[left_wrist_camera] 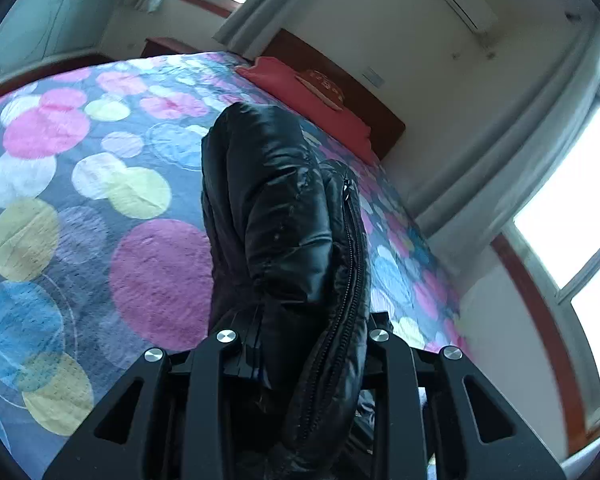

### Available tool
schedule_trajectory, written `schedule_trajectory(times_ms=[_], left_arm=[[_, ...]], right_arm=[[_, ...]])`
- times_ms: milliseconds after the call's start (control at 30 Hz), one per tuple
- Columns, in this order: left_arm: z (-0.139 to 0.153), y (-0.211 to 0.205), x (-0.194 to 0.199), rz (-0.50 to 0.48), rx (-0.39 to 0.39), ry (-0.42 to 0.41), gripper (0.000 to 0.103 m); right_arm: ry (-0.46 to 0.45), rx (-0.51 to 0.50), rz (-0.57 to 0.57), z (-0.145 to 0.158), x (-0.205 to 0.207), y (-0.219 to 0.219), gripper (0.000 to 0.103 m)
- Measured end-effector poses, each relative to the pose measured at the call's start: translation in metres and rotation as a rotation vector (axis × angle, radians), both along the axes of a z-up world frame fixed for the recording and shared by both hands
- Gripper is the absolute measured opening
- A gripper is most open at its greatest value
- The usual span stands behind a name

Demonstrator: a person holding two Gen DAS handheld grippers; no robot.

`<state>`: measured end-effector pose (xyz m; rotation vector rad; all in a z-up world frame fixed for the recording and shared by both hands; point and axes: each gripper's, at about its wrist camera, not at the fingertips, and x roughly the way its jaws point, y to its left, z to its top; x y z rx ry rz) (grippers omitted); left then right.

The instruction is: Fold large clothes

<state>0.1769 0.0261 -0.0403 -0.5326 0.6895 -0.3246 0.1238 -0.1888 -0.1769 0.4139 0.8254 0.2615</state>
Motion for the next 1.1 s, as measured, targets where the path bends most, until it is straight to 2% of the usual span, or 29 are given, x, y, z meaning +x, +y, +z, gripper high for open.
schedule_trajectory(times_ms=[167,333,600,833,1000,1100], left_arm=[[0.002,-0.041,-0.009,-0.049,0.058,-0.017,0.028],[-0.008,-0.099,-0.009,-0.096,0.123,0.004,0.028],[-0.058,-0.178,-0.006,-0.183,0.208,0.065,0.028],[-0.089,-0.199,0.0,-0.203,0.217,0.078,0.028],[-0.082,-0.197,-0.008,-0.214,0.246,0.065,0.028],[-0.071,-0.201,-0.016,-0.214,0.287,0.038,0.035]], right_arm=[[-0.036,0.005,-0.088,0.018,-0.032,-0.059,0.031],[-0.034,0.022,-0.2,0.018,-0.065,-0.123,0.031],[0.022,0.027,-0.348,-0.006,-0.097,-0.202,0.032],[0.083,0.033,-0.369,-0.03,-0.101,-0.221,0.032],[0.089,0.037,-0.367,-0.034,-0.104,-0.22,0.032],[0.07,0.029,-0.368,-0.026,-0.107,-0.217,0.045]])
